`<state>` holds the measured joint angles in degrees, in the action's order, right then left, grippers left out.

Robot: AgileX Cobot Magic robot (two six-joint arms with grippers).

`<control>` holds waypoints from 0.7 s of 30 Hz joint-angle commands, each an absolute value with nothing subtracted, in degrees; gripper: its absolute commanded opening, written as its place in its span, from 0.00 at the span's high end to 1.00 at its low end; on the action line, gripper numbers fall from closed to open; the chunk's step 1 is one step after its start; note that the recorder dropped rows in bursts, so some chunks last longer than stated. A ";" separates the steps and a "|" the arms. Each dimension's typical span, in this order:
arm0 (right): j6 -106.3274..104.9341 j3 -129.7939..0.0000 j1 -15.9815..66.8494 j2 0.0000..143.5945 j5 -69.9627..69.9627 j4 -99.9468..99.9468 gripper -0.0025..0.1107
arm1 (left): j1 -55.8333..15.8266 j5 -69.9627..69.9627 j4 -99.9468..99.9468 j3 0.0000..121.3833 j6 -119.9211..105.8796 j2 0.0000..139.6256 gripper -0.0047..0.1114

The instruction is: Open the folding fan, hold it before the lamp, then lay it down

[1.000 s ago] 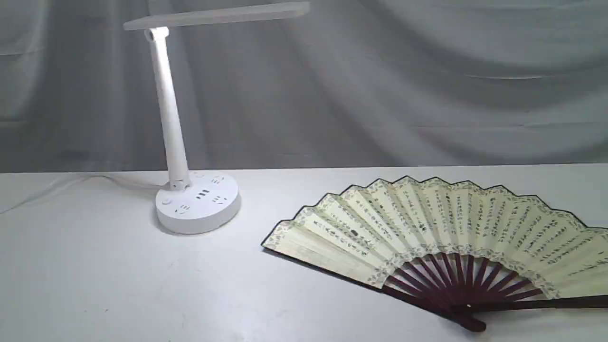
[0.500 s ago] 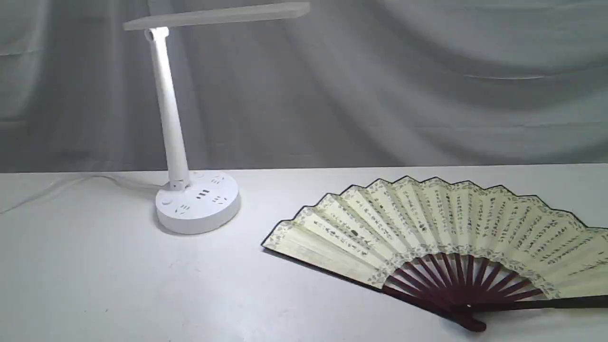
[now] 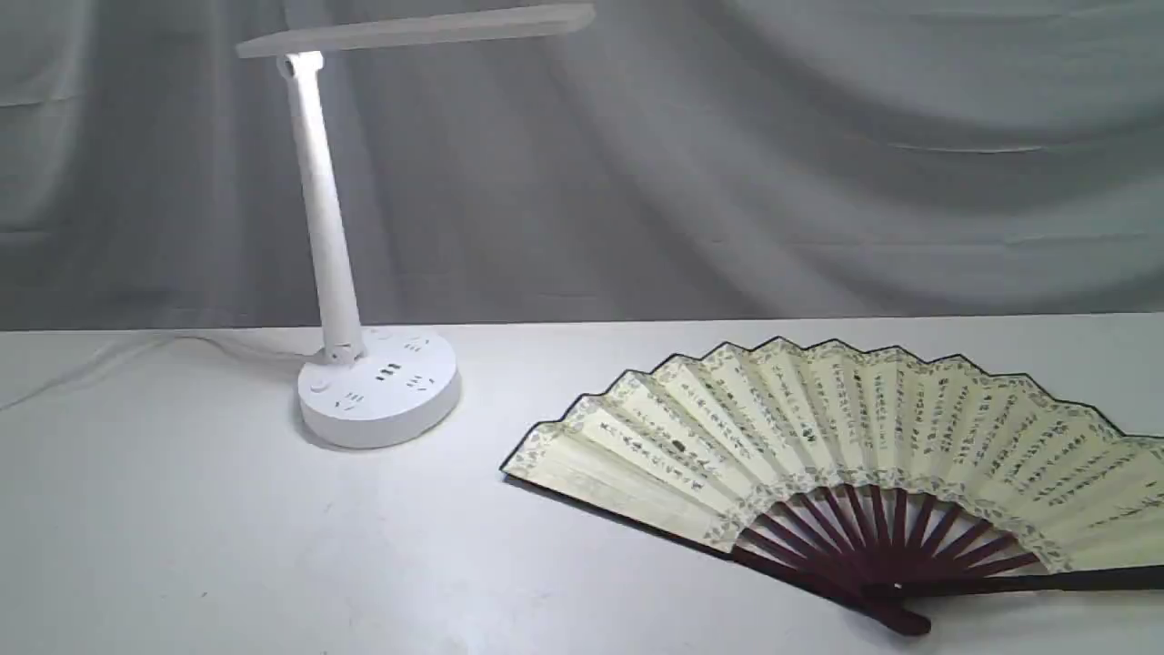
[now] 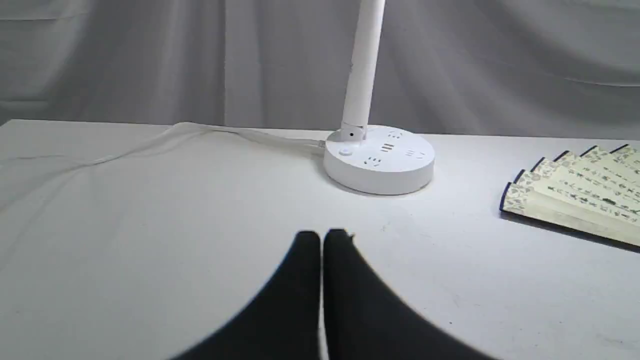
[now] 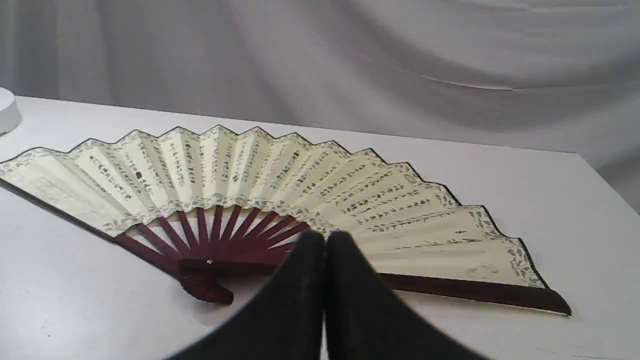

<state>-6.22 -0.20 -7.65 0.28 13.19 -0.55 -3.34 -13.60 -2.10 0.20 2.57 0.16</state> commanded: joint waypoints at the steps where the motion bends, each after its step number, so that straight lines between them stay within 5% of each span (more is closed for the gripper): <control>1: -6.61 0.00 -8.13 0.00 13.07 0.00 0.98 | -3.29 -13.47 -2.37 0.00 2.73 0.00 0.96; 21: -6.61 0.00 -9.24 0.00 13.07 0.00 0.98 | -3.29 -13.47 -2.37 0.00 2.73 0.00 0.96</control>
